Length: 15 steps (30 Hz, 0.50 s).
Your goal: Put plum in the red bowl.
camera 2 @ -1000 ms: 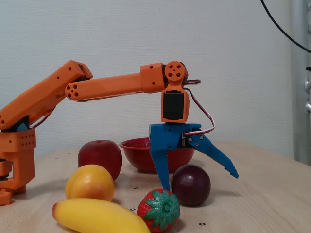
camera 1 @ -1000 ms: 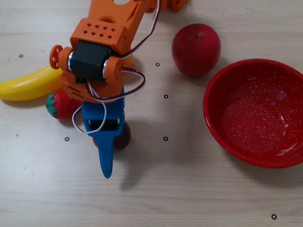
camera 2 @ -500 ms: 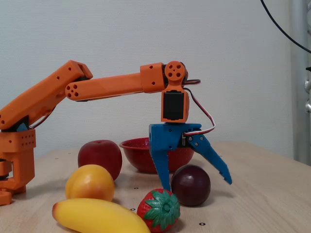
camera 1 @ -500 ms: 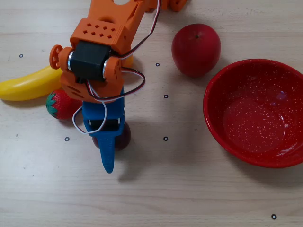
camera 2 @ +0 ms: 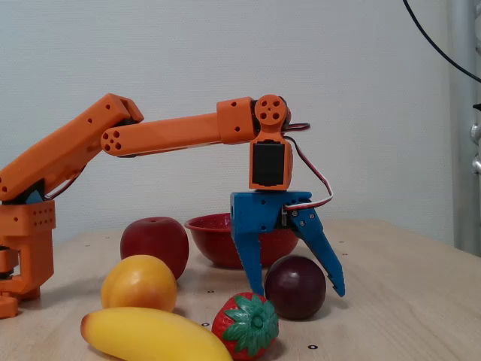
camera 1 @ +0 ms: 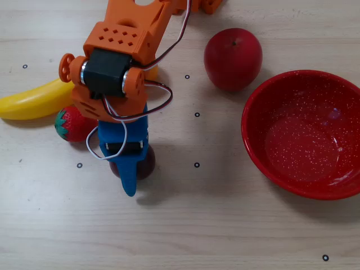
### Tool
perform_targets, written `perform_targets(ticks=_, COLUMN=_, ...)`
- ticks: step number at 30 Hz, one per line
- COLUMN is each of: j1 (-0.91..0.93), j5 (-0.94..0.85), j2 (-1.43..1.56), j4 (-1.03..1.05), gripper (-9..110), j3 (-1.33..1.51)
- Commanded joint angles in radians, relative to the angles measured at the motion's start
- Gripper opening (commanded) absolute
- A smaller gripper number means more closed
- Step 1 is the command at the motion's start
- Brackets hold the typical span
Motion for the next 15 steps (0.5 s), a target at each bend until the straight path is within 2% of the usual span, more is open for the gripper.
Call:
perform_targets(ticks=1, j1=-0.018, j5=0.031, j2=0.043, j4=-0.021, gripper=33, j3=-0.06)
perform_targets(ticks=15, j1=-0.02, j5=0.051, j2=0.043, j4=-0.025, gripper=17, j3=-0.055)
